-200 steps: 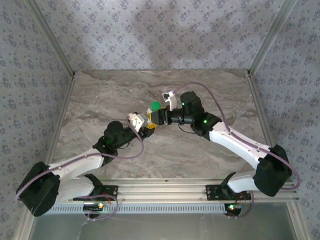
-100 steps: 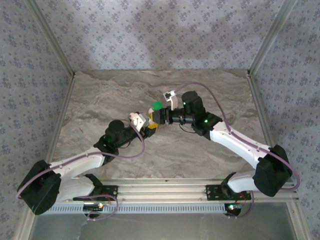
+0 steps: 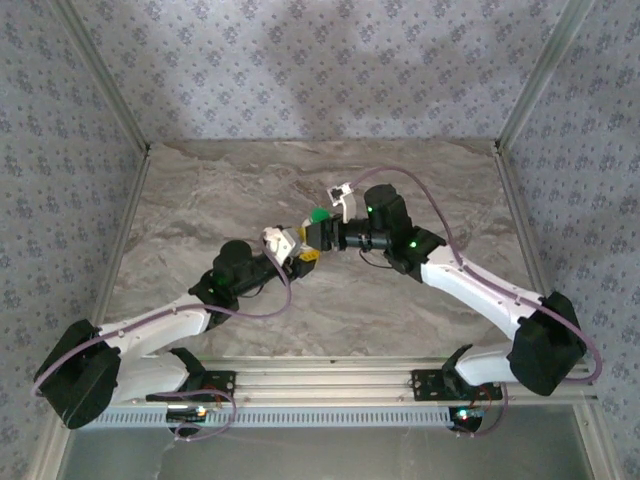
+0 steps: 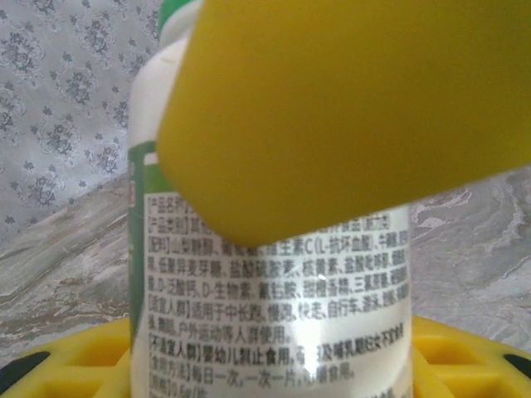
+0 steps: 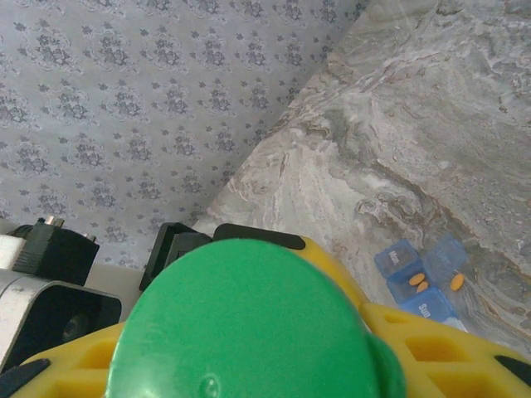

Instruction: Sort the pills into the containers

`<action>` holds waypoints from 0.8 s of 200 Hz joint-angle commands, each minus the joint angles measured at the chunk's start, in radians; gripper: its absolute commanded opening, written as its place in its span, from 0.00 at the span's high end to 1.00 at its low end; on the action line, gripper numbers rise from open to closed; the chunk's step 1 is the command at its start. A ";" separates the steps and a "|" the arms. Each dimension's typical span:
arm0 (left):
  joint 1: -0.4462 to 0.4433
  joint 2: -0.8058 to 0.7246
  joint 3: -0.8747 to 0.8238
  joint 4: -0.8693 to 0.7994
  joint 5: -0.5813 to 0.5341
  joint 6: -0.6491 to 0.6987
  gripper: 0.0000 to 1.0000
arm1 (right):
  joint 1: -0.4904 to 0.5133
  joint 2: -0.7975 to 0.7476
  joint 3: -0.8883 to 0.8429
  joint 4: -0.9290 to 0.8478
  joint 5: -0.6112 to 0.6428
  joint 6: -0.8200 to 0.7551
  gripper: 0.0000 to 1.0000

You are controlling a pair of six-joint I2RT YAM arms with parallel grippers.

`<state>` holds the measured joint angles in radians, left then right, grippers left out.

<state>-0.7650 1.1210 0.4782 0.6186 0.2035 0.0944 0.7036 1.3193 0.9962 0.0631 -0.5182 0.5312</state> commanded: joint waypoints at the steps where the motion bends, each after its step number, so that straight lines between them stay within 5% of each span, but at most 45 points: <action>1: -0.037 -0.035 0.032 0.060 0.001 0.029 0.01 | 0.020 -0.066 -0.017 -0.052 0.094 -0.061 0.60; 52: -0.036 -0.206 -0.063 -0.006 -0.301 0.001 0.00 | 0.009 -0.179 -0.039 -0.294 0.587 -0.344 0.60; 95: -0.008 -0.352 -0.089 -0.120 -0.647 -0.204 0.00 | -0.048 -0.198 -0.131 -0.307 0.927 -0.420 0.60; 130: 0.061 -0.389 -0.053 -0.262 -0.646 -0.404 0.00 | -0.202 -0.153 -0.249 -0.236 0.904 -0.366 0.60; 160: 0.066 -0.378 -0.012 -0.332 -0.605 -0.406 0.01 | -0.326 -0.130 -0.337 -0.080 0.782 -0.310 0.60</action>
<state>-0.7033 0.7425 0.4152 0.3660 -0.3977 -0.2405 0.4450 1.1725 0.7052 -0.1631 0.3176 0.1764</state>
